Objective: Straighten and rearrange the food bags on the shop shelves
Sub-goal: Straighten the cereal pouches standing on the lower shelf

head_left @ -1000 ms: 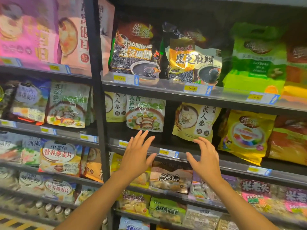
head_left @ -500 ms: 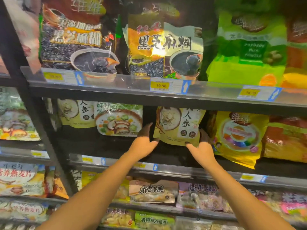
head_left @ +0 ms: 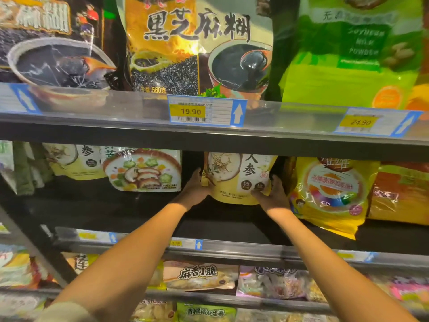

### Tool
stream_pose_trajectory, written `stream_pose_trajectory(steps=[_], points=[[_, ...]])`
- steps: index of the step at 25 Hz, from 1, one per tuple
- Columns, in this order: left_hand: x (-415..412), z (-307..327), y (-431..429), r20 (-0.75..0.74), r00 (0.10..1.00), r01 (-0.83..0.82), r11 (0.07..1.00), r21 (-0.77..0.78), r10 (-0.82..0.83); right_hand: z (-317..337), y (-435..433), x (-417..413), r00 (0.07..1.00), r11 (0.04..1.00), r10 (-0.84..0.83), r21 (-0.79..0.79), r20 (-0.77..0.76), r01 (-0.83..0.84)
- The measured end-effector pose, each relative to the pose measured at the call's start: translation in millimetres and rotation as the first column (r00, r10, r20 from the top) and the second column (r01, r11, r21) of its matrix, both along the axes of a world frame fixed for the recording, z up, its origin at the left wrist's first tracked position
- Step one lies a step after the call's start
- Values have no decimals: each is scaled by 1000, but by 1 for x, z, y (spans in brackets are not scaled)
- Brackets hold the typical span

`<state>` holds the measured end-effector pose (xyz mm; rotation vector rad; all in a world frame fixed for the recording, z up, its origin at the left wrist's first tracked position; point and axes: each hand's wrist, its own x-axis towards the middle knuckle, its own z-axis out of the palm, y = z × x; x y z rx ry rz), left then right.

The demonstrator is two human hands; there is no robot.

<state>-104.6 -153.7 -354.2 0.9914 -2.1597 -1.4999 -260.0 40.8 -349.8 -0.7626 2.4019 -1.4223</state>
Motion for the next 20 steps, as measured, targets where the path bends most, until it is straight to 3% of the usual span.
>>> stream_pose_trajectory(steps=[3,6,10,14,20], points=[[6,1,2,-44,999,-21,998,61,24,-5,0,-9,1000,1000,-13,-6,-14,13],[16,13,5,-53,997,64,995,71,-60,-9,3,-16,1000,1000,-28,-13,-14,28],[11,21,-5,-235,970,143,940,309,-70,-10,3,-24,998,997,26,-78,51,-22],[-11,19,-12,-353,934,117,891,439,51,-2,-1,-23,983,988,134,-90,128,-123],[-19,23,-10,-318,943,43,914,405,97,1,-1,-22,982,983,185,-3,24,-185]])
